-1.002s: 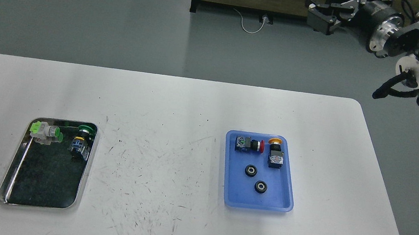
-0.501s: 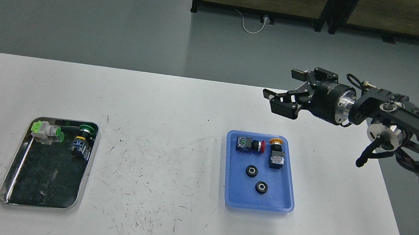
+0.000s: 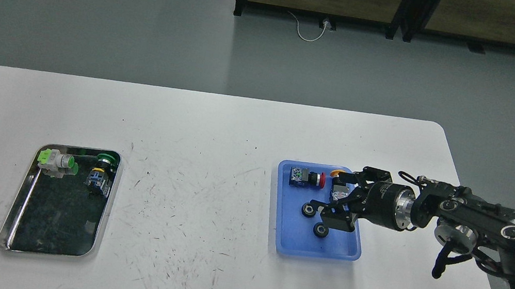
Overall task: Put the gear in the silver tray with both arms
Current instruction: 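Lower the right gripper into the blue tray toward the nearer black gear, then close the right gripper on the nearer black gear in the blue tray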
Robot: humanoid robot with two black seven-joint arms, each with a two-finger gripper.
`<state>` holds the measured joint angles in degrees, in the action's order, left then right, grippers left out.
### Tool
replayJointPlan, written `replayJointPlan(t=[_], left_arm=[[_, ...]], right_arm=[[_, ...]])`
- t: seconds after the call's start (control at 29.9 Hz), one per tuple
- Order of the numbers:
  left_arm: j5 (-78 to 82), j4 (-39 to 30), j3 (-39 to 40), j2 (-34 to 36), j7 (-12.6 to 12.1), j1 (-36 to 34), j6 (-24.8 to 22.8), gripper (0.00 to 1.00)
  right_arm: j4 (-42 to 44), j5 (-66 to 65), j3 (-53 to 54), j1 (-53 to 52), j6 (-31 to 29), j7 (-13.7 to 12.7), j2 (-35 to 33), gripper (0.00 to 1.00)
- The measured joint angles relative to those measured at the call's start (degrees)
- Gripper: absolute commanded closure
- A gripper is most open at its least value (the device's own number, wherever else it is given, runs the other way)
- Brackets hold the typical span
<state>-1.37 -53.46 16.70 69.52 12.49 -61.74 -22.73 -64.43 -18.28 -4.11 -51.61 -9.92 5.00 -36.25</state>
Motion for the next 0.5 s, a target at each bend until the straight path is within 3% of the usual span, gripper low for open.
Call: replayJointPlan(t=[0.5], left_arm=[[-0.46, 0.2, -0.1, 0.4, 0.52, 1.69, 0.06, 0.02]], right_arm=[[0.15, -4.28, -0.11, 8.41, 1.1, 0.38, 0.73, 0.03]])
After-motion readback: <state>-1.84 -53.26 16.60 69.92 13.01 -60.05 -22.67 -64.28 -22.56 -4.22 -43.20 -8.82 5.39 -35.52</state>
